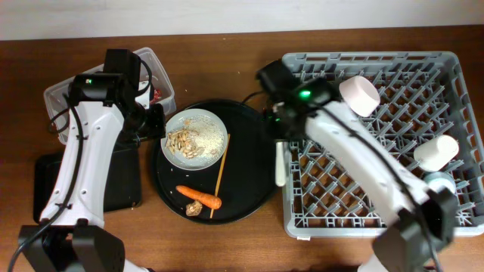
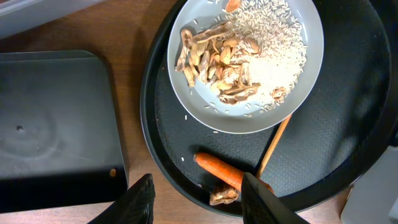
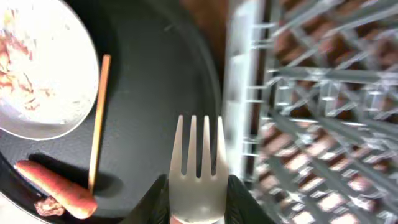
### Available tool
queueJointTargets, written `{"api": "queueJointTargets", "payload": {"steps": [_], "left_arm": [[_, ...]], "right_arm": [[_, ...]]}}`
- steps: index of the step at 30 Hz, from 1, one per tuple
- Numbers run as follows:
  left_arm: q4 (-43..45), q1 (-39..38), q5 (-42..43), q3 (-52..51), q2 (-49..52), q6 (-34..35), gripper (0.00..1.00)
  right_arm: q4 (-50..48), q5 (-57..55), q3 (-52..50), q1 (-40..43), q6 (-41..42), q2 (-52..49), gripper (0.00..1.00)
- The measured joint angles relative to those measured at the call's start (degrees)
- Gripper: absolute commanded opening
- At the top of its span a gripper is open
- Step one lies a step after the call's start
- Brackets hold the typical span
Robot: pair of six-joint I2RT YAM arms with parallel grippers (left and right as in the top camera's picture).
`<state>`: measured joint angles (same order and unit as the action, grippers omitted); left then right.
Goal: Sort waste into correct bins and load items into the dishwasher rack
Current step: 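Insert the white fork upright into the rack with the right gripper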
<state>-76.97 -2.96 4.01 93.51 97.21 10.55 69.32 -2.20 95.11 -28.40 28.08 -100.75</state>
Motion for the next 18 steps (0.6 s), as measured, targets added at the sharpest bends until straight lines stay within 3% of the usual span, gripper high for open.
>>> {"api": "queueJointTargets", "payload": {"steps": [4, 9, 13, 18], "left_arm": [[0.0, 0.0, 0.0, 0.0, 0.0, 0.0, 0.45], [0.0, 0.0, 0.0, 0.0, 0.0, 0.0, 0.45], [0.0, 0.0, 0.0, 0.0, 0.0, 0.0, 0.45], [0.0, 0.0, 0.0, 0.0, 0.0, 0.0, 0.45]], "right_arm": [[2.2, -0.2, -0.5, 7.4, -5.6, 1.9, 0.21], [-2.2, 0.1, -7.7, 7.7, -7.6, 0.2, 0.23], [-4.7, 0.1, -10.7, 7.7, -7.6, -0.3, 0.50], [-4.7, 0.1, -10.7, 7.7, -8.0, -0.3, 0.51]]}}
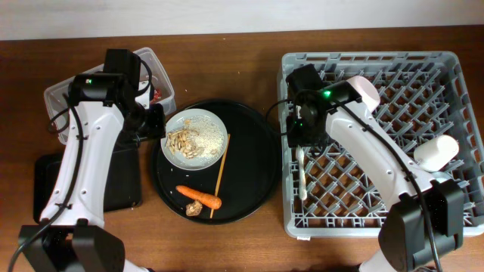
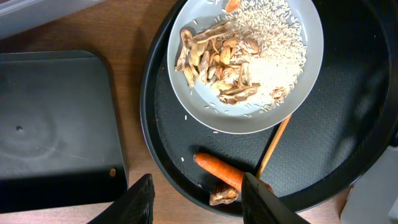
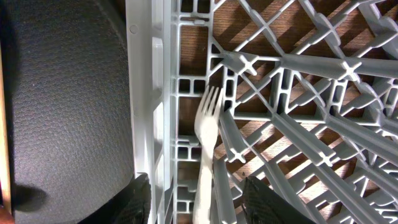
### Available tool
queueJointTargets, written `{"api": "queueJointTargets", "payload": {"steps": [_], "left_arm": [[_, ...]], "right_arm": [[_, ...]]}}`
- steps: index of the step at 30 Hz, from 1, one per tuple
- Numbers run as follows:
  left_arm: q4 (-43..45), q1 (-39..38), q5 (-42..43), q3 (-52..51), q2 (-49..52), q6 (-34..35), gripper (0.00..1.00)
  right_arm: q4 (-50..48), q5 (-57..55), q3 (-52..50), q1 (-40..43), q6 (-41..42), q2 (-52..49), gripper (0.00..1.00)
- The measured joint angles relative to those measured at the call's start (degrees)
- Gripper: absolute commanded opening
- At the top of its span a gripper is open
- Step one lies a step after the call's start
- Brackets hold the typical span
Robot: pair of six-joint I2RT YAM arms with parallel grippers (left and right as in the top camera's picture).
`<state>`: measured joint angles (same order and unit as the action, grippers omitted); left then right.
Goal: Sort waste into correct bins and load items into the dishwasher rack
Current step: 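Insert the white fork upright into the rack with the right gripper, then grasp the wooden skewer on the platter with the left gripper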
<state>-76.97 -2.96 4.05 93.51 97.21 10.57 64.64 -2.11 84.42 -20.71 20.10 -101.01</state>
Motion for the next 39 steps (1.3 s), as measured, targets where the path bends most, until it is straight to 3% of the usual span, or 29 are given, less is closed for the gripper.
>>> {"api": "queueJointTargets", "payload": {"steps": [3, 6, 10, 16, 22, 28, 32, 33, 34, 37, 39], "left_arm": [[0.0, -0.2, 0.5, 0.0, 0.0, 0.0, 0.45], [0.4, -2.5, 1.2, -0.1, 0.0, 0.0, 0.45], [3.0, -12.0, 1.8, -3.9, 0.0, 0.9, 0.45], [19.2, -24.8, 2.0, -21.4, -0.1, 4.6, 0.50], [27.1, -26.7, 1.9, -29.2, -0.2, 9.9, 0.55], [32.3, -26.7, 0.5, -31.9, 0.0, 6.1, 0.56], [33.4, -26.7, -0.3, -31.9, 7.0, 5.2, 0.56], [33.6, -26.7, -0.2, -31.6, 7.3, 5.2, 0.55], [33.6, -26.7, -0.3, -31.6, 7.4, 5.2, 0.40], [33.6, -26.5, -1.8, -31.4, 7.7, 4.9, 0.10], [34.3, -26.6, -2.3, -31.4, 7.8, 4.8, 0.07]], "right_arm": [[1.7, 0.0, 0.0, 0.3, 0.0, 0.2, 0.51], [4.3, 0.4, 0.0, 5.1, 0.0, 6.9, 0.53], [8.5, 0.4, 1.0, 14.5, -1.9, 16.2, 0.53], [9.3, 0.4, 1.0, 17.9, -2.8, 15.9, 0.54], [9.7, 0.4, 1.0, 17.9, -3.6, 15.9, 0.54], [10.2, 0.4, 0.9, 17.9, -3.7, 15.9, 0.54], [10.2, 0.4, 0.9, 17.9, -3.7, 15.9, 0.54], [10.2, 0.4, 0.9, 17.9, -3.7, 15.9, 0.54], [10.2, 0.4, 0.9, 17.9, -3.7, 15.9, 0.54], [10.2, 0.4, 0.9, 17.9, -3.7, 15.9, 0.54], [10.2, 0.4, 0.9, 17.9, -3.7, 15.9, 0.54]]}}
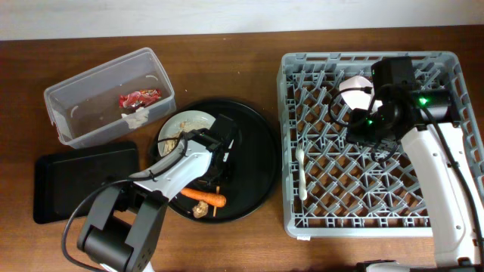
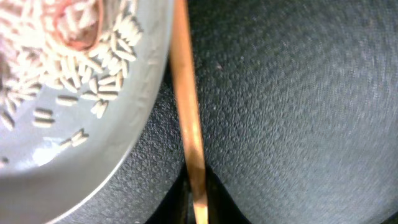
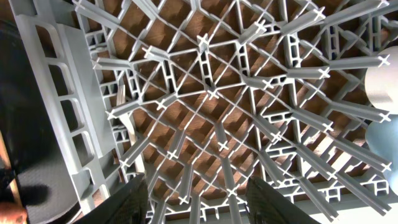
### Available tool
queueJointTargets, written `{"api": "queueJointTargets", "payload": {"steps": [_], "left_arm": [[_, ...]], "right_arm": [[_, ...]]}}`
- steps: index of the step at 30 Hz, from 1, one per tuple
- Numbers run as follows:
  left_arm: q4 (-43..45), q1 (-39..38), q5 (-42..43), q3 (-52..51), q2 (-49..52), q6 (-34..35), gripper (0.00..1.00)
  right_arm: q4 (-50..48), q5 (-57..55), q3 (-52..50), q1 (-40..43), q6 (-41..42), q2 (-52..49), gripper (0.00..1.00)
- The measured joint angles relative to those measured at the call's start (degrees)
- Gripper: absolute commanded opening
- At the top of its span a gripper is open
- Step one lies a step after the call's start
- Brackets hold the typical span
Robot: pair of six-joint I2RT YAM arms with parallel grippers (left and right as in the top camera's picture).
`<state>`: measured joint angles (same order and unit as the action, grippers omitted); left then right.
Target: Sort waste into correct bins and load items into the dishwasher rack
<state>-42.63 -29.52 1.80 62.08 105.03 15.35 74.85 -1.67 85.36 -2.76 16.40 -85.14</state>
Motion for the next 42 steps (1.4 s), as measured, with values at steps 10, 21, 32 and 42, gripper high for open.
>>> {"api": "queueJointTargets", "payload": {"steps": [10, 21, 32, 42], "left_arm": [[-0.7, -0.1, 1.0, 2.9, 1.6, 0.1, 0.01], [0.9, -0.2, 12.4, 10.9, 1.6, 0.1, 0.01], [13.4, -5.7, 35.2, 19.4, -0.9, 13.5, 0.01], [6.2, -16.2, 16.4, 19.6, -0.5, 28.5, 0.41]], "right_arm": [[0.2, 0.0, 0.0, 0.0, -0.1, 0.0, 0.54], [1.0, 0.0, 0.0, 0.0, -0.1, 0.0, 0.54], [2.5, -3.7, 0.0, 3.8, -0.9, 0.0, 0.54], [3.0, -3.7, 0.0, 5.2, -1.1, 0.0, 0.54]]}}
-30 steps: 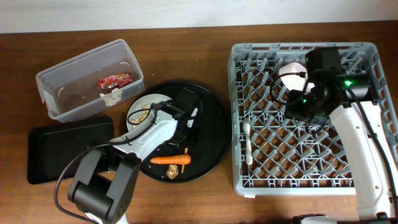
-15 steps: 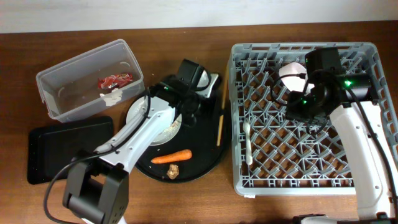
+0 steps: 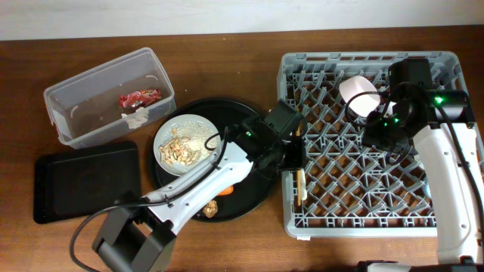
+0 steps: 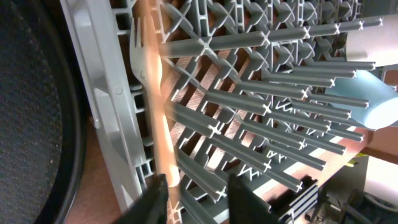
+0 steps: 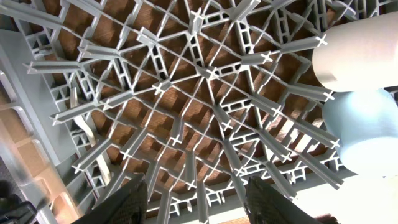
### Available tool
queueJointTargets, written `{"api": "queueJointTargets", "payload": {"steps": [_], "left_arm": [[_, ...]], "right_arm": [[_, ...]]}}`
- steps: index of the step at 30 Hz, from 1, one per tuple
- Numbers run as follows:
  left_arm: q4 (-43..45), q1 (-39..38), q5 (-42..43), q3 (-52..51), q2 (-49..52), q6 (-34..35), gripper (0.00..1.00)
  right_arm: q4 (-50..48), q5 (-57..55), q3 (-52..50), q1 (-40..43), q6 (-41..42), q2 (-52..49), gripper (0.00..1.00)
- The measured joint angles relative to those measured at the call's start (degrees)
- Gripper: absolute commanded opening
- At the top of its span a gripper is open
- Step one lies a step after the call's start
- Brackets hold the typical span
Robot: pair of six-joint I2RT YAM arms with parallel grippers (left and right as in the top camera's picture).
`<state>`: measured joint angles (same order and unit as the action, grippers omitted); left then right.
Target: Sort waste into correct bins and load items into the dishwasher rack
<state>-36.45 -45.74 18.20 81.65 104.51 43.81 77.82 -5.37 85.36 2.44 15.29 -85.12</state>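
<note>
My left gripper [image 4: 196, 186] hangs over the left edge of the grey dishwasher rack [image 3: 446, 219], jaws wide apart. A brown chopstick [image 4: 155, 106], blurred, lies in the rack along a white fork [image 4: 138, 37]; its near end sits by my left finger. In the overhead view the chopstick [image 3: 299, 183] shows just under the left gripper [image 3: 291, 160]. My right gripper [image 3: 378, 134] hovers open and empty over the rack's middle [image 5: 200, 193]. On the black tray [image 3: 257, 121] stands a bowl [image 3: 189, 143] of rice and shells.
A carrot [image 3: 224, 191] and a brown lump [image 3: 208, 209] lie on the tray, partly under my left arm. A clear bin [image 3: 83, 91] with a red wrapper stands at the back left, a black bin [image 3: 83, 189] in front. A white cup [image 5: 367, 50] and a blue cup [image 5: 367, 130] sit in the rack.
My left gripper was shut on the chopstick on the tray beside the bowl. Now it is over the rack's left edge, open, with the chopstick lying in the rack. The right gripper barely shifted.
My right gripper held the fork over the tray's edge while the left hung open above the bowl. Then the fork lay in the rack. Later the left gripper was shut on the chopstick on the tray, the right over the rack's middle. Now the chopstick lies beside the fork.
</note>
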Motion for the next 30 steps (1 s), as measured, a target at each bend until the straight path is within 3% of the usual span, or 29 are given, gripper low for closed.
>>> {"api": "queueJointTargets", "payload": {"steps": [9, 13, 17, 25, 30], "left_arm": [[-1.4, 1.5, -1.3, 0.0, 0.0, -2.6, 0.42], [-6.5, 12.4, -10.2, 0.1, 0.0, -12.8, 0.45], [-7.3, 20.2, -16.5, 0.1, 0.0, -18.2, 0.45], [-11.2, 20.2, -17.2, -0.3, 0.2, -19.3, 0.44], [-13.5, 20.2, -15.0, -1.7, 5.8, -19.2, 0.44]], "right_arm": [[0.1, 0.0, 0.0, 0.0, -0.1, 0.0, 0.54], [0.2, 0.0, 0.0, 0.0, -0.1, 0.0, 0.54], [0.2, 0.0, 0.0, 0.0, -0.1, 0.0, 0.54], [0.2, 0.0, 0.0, 0.0, -0.1, 0.0, 0.54], [0.2, 0.0, 0.0, 0.0, -0.1, 0.0, 0.54]]}}
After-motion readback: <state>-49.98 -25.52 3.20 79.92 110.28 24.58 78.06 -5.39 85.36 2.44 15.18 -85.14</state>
